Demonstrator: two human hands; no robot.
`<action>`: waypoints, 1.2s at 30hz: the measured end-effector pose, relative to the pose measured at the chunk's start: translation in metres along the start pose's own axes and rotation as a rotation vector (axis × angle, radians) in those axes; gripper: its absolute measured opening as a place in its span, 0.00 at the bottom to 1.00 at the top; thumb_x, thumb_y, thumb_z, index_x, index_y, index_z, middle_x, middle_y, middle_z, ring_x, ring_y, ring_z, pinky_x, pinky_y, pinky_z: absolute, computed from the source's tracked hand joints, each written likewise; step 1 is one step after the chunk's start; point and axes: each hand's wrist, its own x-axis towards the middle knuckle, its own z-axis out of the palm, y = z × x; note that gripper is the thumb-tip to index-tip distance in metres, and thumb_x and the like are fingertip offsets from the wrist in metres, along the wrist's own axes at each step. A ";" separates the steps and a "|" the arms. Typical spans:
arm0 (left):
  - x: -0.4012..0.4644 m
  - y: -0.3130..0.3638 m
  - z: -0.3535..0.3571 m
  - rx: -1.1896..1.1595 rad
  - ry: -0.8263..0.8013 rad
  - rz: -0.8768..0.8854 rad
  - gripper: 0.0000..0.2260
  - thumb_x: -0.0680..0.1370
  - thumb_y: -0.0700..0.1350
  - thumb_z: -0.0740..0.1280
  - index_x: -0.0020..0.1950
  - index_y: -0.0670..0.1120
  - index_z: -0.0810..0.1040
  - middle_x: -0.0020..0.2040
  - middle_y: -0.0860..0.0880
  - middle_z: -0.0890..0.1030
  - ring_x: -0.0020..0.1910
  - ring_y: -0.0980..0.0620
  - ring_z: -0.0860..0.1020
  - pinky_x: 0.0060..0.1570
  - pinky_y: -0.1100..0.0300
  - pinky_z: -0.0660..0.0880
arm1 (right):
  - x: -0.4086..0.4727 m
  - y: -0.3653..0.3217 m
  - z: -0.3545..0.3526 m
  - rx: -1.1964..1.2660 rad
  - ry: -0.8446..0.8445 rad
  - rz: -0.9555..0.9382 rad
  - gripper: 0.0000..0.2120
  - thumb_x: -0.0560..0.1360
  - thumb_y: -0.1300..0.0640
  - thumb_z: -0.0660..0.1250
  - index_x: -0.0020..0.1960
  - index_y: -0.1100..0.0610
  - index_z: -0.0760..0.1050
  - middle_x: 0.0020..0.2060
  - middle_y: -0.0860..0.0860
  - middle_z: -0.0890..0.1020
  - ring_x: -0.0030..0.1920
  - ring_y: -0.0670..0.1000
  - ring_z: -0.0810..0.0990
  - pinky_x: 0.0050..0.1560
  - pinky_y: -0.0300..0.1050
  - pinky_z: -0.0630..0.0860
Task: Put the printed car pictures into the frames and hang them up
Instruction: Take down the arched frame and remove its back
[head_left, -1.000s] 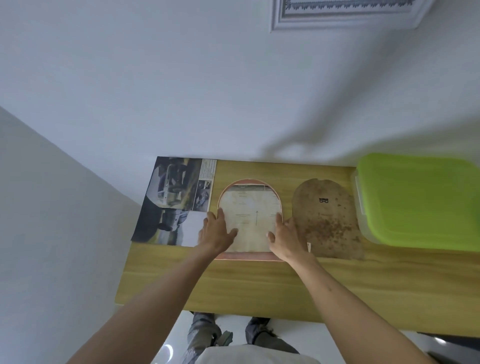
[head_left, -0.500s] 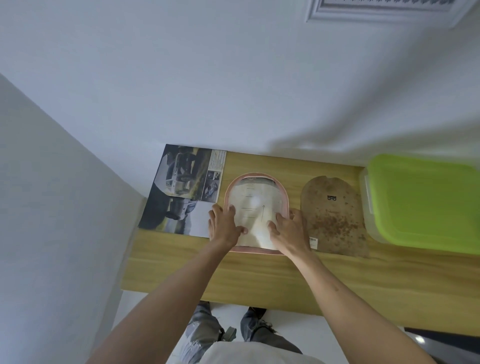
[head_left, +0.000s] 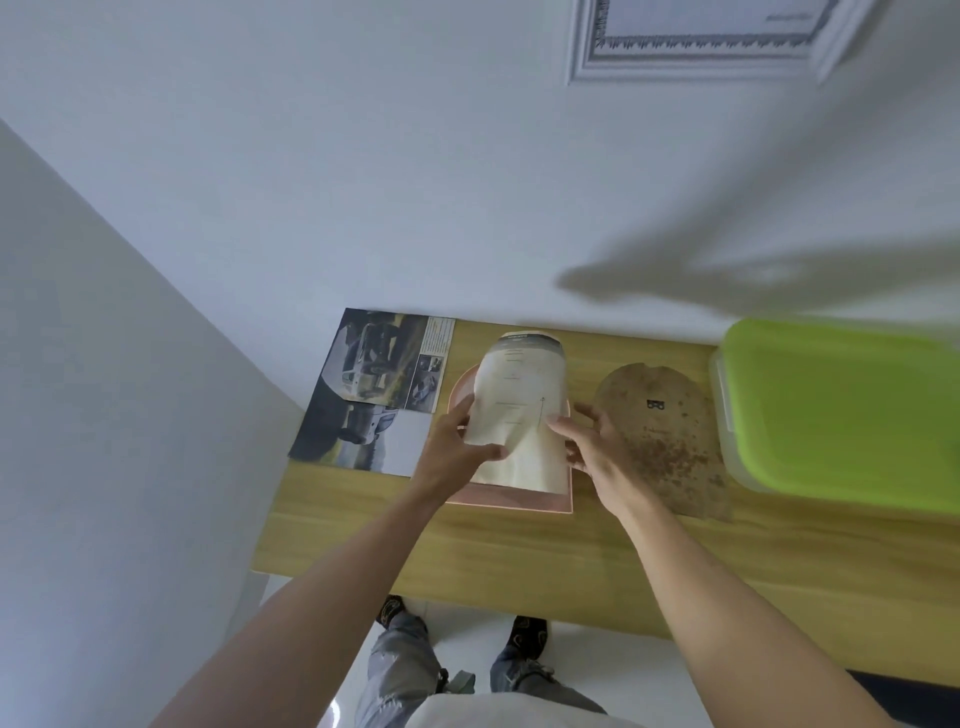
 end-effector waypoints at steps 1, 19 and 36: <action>-0.002 0.003 0.000 -0.036 -0.003 0.005 0.39 0.67 0.39 0.78 0.74 0.56 0.66 0.59 0.52 0.78 0.54 0.54 0.78 0.44 0.69 0.73 | -0.003 -0.003 -0.006 0.008 -0.039 -0.002 0.31 0.66 0.52 0.81 0.64 0.52 0.70 0.52 0.52 0.84 0.48 0.51 0.84 0.48 0.47 0.78; -0.042 0.000 0.036 -0.073 -0.012 -0.167 0.09 0.72 0.35 0.72 0.48 0.47 0.80 0.46 0.43 0.82 0.47 0.42 0.82 0.49 0.46 0.81 | -0.066 0.039 -0.076 -0.163 0.306 -0.048 0.13 0.71 0.61 0.73 0.55 0.54 0.77 0.49 0.50 0.84 0.46 0.51 0.84 0.41 0.46 0.78; -0.081 0.012 0.209 0.077 -0.227 -0.160 0.07 0.72 0.31 0.67 0.42 0.42 0.81 0.40 0.43 0.83 0.33 0.47 0.80 0.33 0.57 0.79 | -0.113 0.099 -0.249 -0.447 0.487 0.054 0.13 0.73 0.59 0.72 0.56 0.52 0.76 0.41 0.46 0.81 0.40 0.44 0.80 0.40 0.47 0.81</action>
